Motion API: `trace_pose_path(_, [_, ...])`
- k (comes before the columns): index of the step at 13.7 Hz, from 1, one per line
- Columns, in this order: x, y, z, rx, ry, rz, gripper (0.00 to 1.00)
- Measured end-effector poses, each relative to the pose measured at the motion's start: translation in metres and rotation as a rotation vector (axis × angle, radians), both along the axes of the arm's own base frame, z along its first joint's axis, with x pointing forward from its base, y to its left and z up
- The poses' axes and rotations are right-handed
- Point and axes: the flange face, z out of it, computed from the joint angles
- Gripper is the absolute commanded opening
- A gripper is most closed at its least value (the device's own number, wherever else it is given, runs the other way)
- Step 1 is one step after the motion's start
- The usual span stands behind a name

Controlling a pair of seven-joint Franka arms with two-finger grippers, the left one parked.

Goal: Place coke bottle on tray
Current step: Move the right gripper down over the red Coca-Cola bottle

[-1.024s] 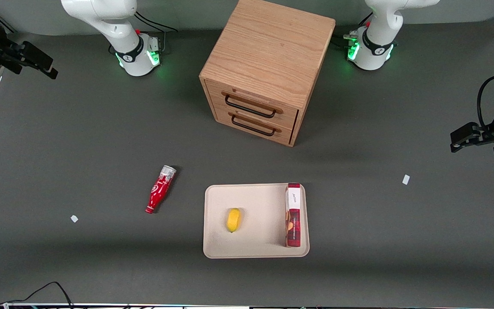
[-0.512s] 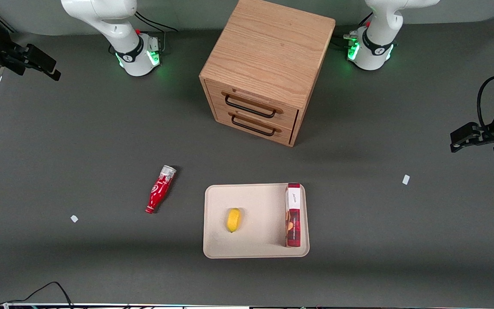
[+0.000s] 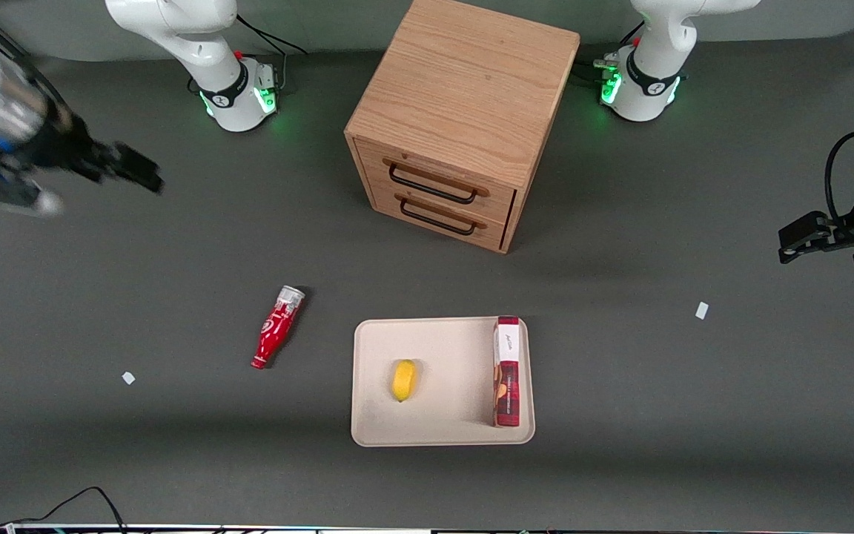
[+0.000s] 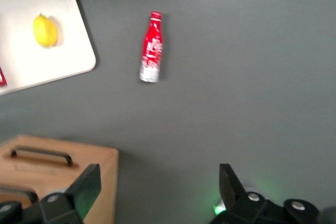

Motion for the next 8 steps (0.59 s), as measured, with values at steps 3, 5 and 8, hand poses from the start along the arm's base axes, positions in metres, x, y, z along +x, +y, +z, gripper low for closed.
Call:
trace_pose_path(3, [0.052, 0.030, -0.128, 0.009, 0.087, -0.133, 1.00])
trace_pose_path(5, [0.065, 0.039, -0.221, -0.031, 0.123, -0.206, 1.00])
trace_pose_path(8, [0.060, 0.043, -0.337, -0.102, 0.093, -0.260, 1.00])
